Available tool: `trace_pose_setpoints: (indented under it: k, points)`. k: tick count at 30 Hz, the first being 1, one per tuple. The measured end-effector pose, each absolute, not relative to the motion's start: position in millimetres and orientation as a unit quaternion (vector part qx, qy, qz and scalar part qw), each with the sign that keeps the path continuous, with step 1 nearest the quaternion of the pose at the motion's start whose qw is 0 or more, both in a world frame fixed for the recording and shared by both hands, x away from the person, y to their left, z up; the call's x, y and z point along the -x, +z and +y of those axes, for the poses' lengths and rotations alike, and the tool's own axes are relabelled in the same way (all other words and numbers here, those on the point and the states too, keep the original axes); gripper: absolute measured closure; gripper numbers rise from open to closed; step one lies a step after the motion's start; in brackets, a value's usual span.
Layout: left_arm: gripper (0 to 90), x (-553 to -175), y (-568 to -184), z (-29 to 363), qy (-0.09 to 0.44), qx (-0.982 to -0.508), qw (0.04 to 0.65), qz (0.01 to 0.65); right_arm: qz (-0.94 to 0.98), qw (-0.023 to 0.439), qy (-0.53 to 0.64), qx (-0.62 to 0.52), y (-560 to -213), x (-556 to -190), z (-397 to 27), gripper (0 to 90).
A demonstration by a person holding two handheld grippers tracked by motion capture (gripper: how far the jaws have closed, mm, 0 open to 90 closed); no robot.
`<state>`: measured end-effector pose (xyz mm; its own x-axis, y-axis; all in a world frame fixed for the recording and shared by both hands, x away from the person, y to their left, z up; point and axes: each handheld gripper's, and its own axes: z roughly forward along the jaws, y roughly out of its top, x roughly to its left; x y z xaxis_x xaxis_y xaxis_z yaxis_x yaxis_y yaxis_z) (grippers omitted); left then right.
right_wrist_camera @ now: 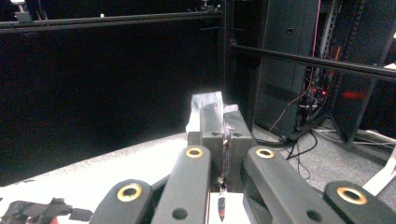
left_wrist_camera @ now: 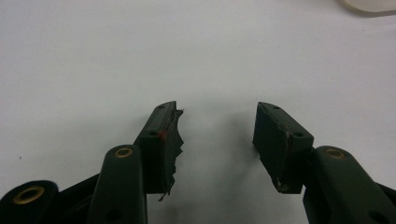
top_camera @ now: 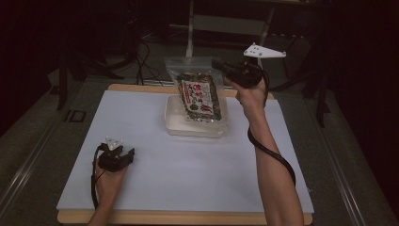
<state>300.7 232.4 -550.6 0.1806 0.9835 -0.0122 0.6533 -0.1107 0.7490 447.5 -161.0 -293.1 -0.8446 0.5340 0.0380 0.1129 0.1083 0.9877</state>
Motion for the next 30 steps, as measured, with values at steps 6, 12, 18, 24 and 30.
trace_pose_setpoints:
  k: [6,12,18,24,30]
  points:
    - [50.0,-300.7,-550.7,232.6,0.258,-0.697,0.321,0.587,0.718,0.175,0.635,-0.225,-296.3,-452.4,-154.5,89.8]
    - [50.0,-300.6,-550.6,233.2,0.257,-0.696,0.323,0.587,0.717,0.173,0.634,-0.232,-301.3,-459.3,-147.1,89.8]
    - [50.0,-300.6,-550.7,233.4,0.256,-0.696,0.324,0.588,0.717,0.172,0.633,-0.237,-309.3,-467.6,-139.1,89.9]
    - [49.9,-300.4,-550.8,233.7,0.256,-0.694,0.326,0.588,0.723,0.174,0.623,-0.243,-318.3,-474.9,-123.9,89.9]
    - [49.9,-300.3,-550.7,234.2,0.255,-0.694,0.327,0.589,0.717,0.173,0.629,-0.246,-324.7,-480.8,-108.9,89.9]
